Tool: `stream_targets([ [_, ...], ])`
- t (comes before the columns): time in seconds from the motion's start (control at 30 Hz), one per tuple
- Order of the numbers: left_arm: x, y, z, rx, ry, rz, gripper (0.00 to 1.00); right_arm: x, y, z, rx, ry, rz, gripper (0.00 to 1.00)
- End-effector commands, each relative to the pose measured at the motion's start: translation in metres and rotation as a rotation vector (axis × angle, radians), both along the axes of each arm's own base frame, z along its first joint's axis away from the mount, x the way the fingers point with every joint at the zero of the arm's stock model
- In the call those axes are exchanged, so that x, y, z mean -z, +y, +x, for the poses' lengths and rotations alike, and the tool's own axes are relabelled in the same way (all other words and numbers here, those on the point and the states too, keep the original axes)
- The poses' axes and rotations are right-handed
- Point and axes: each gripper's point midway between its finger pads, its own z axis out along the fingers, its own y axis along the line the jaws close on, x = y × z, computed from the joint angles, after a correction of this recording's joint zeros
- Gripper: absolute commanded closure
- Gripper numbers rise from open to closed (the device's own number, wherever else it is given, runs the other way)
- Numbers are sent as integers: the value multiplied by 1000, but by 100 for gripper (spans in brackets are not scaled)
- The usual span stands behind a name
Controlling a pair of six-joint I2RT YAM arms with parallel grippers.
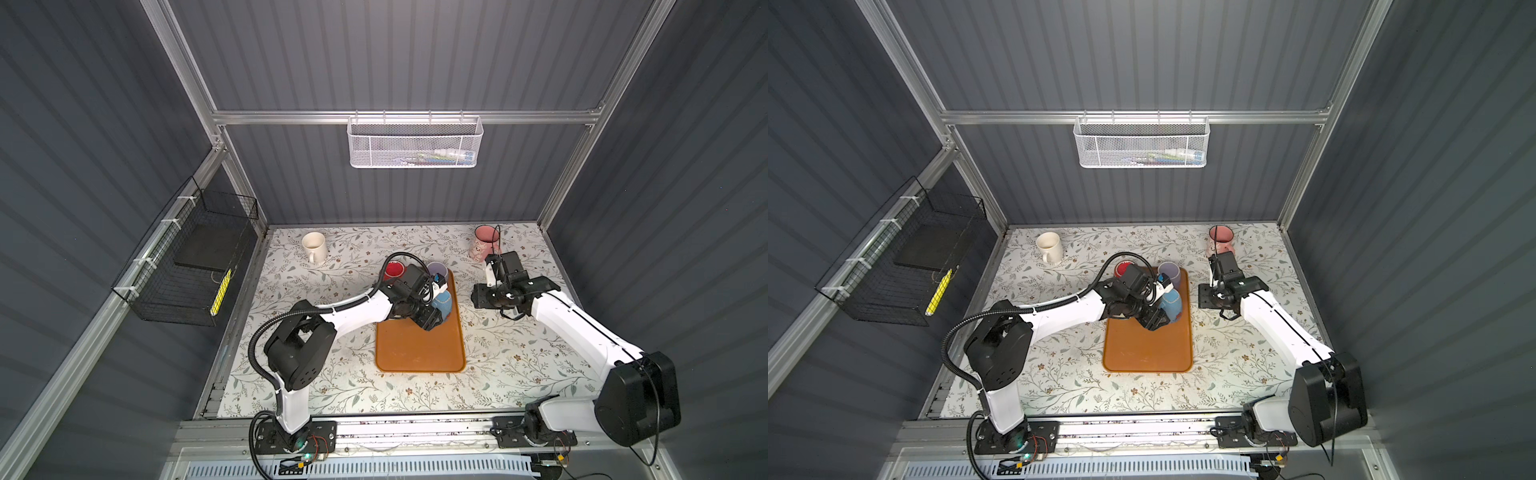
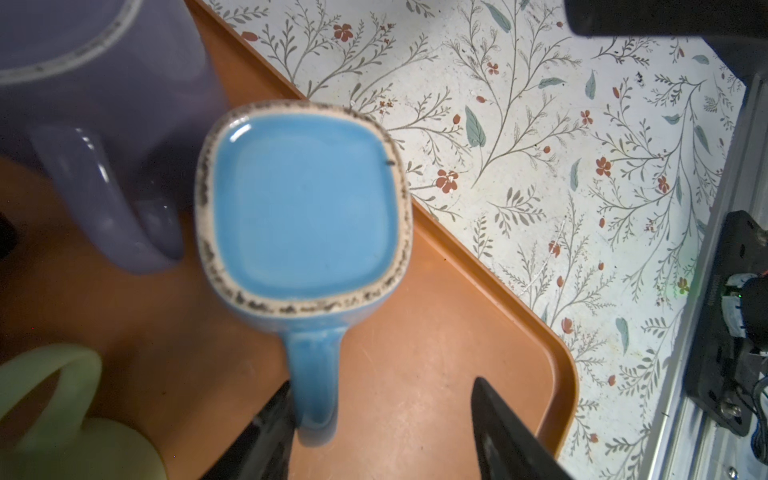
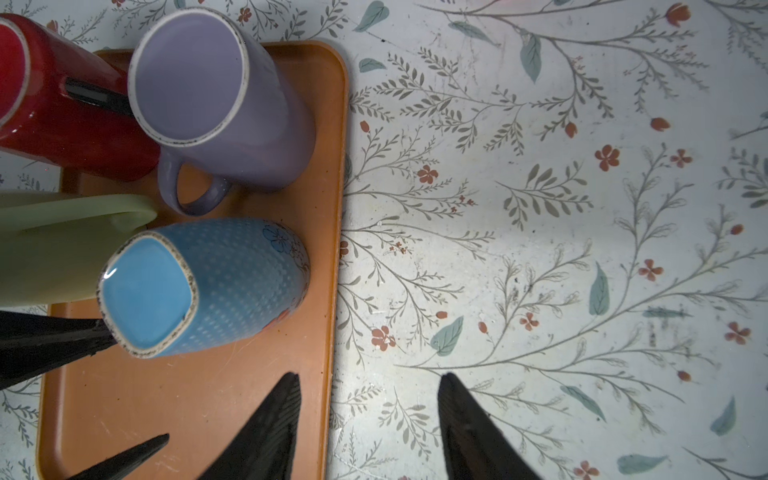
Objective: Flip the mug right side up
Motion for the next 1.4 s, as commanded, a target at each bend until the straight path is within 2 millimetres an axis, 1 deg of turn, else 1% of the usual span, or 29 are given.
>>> stream_targets([
  [0.0,5,-9,-10,18,36,-10,34,0,-2,-3,9,0,3,45],
  [0.13,6,-13,-13,15,44,-20,35,-1,-3,-4,9,-4,3,45],
  [0.3,0,-18,-19,17,56,-47,35,-2,-6,-6,15,-8,4,45],
  [0.4,3,-19,-21,10,64,-48,35,-3,-6,-7,19,-8,9,44],
  [0.53,1,-22,-22,1,72,-68,35,-3,-7,-8,20,-11,10,44],
  [0.87,-2,-40,-29,-16,94,-127,35,-4,-11,-10,25,-6,9,44],
  [0.93,-3,-43,-34,-4,121,-151,35,-4,-12,-10,26,-8,11,44],
  [1.03,-4,-44,-34,-15,123,-164,35,-5,-12,-10,27,-8,15,44],
  [1.17,-11,-40,-32,-20,104,-158,35,-4,-11,-10,26,-2,19,44],
  [1.27,-18,-26,-18,-81,45,-134,35,-3,-10,-11,25,4,26,44],
  [1.37,-33,-9,-3,-132,18,-150,34,2,-7,-13,14,18,38,44],
])
